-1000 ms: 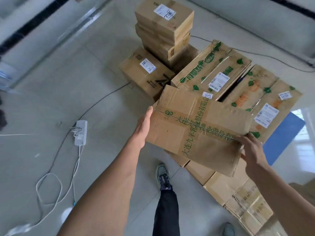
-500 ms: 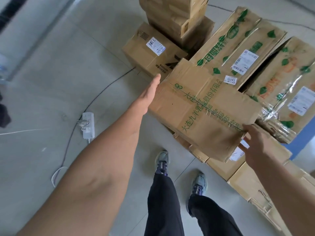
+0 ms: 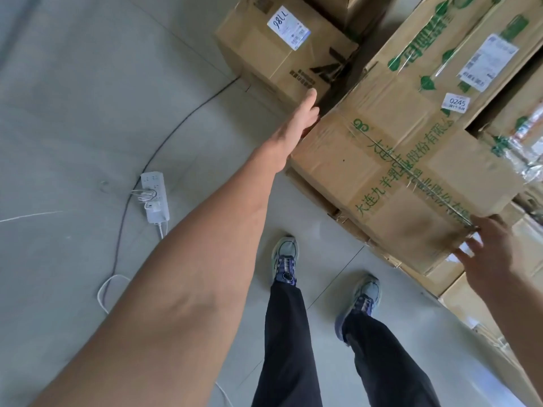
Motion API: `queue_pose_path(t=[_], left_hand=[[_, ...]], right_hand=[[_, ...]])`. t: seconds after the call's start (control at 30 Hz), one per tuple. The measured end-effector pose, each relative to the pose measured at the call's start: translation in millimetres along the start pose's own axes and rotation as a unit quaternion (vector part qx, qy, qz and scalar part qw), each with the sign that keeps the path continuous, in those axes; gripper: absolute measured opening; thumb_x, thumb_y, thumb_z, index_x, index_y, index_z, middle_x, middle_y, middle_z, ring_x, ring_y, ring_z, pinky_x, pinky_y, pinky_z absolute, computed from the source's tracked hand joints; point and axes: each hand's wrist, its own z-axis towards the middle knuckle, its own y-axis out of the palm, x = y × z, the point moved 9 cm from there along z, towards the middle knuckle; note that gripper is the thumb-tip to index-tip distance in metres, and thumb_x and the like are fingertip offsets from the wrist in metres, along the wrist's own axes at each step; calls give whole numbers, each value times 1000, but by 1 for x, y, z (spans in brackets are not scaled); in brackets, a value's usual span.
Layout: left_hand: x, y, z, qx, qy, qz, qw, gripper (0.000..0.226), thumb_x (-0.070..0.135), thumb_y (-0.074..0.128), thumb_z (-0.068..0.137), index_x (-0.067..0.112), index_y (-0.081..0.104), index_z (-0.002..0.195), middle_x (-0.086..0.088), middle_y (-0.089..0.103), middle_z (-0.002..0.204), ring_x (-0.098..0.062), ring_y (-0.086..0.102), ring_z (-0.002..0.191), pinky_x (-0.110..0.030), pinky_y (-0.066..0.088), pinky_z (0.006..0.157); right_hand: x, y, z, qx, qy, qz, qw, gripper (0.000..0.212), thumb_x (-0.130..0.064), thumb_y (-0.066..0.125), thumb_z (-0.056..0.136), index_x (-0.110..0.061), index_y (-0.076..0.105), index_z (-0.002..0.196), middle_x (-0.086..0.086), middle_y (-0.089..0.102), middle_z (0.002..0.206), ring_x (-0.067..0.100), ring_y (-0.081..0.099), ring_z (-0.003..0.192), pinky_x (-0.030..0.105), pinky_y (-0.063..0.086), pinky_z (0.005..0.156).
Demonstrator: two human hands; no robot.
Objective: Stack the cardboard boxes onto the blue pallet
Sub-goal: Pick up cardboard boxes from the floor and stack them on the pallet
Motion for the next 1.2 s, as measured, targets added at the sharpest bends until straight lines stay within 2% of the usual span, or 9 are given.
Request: queue_pose_path(t=[0.1,0.27,0.4,0.67,0.83,0.93,1.03,1.1,1.2], left_hand=[[3,-6,5,-16,15,2,1000,77,73,16,102,28,28,163,7,33,168,-2,35,139,-53,11,122],[-6,-12,4,-30,10,-7,999,80,75,15,101,27,35,161,7,34,167,-12,28,153,-57,6,122],[-12,-15,2,-32,9,-9,999,83,78,16,99,27,37,161,7,35,167,-12,30,152,-59,8,121],[-18,-19,5,-28,3,-18,999,87,82,17,95,28,36,161,6,32,168,-18,23,156,-61,0,121],[-12,-11,2,-21,11,-21,1000,83,80,18,97,31,25,164,8,25,170,-15,16,158,-56,-1,123],[-15,-10,3,-14,13,-20,1000,84,81,20,96,32,23,164,11,22,171,-15,13,158,-55,-1,123],[-15,-9,6,-8,18,-5,1000,84,82,21,95,34,20,165,10,18,172,-17,11,159,-55,0,123],[-13,-10,8,5,18,6,1000,85,84,22,94,37,20,164,7,19,172,-18,14,158,-56,3,123],[-15,-13,12,25,16,0,1000,85,84,27,93,37,24,163,4,21,172,-15,20,156,-55,7,122]], right_hand=[[-2,7,-6,15,-8,-5,1000,9,-23,58,83,-30,61,78,-16,57,68,4,51,57,31,43,70],[3,10,-17,14,-15,0,1000,17,-19,56,88,-26,54,72,-13,56,65,3,54,57,21,53,58],[13,10,-22,18,2,-7,1000,21,-18,58,88,-27,53,69,-11,54,65,5,52,60,31,51,67],[13,17,-23,20,-8,-7,1000,18,-18,57,88,-30,56,74,-15,54,69,8,50,69,34,42,72],[9,23,-20,31,-26,-1,999,22,-12,54,92,-32,58,87,-13,58,86,9,51,79,32,41,70],[12,25,-19,44,-21,19,999,19,-12,54,94,-31,52,89,-13,56,92,8,50,81,28,37,69],[17,22,-17,59,-8,36,998,21,-15,55,97,-33,47,90,-14,56,99,7,52,90,25,39,75],[20,21,-16,57,0,42,997,20,-17,57,98,-35,49,102,-9,57,111,12,52,102,27,40,80],[28,18,-18,73,13,33,997,27,-26,61,97,-35,48,118,-3,51,127,19,48,118,31,43,79]])
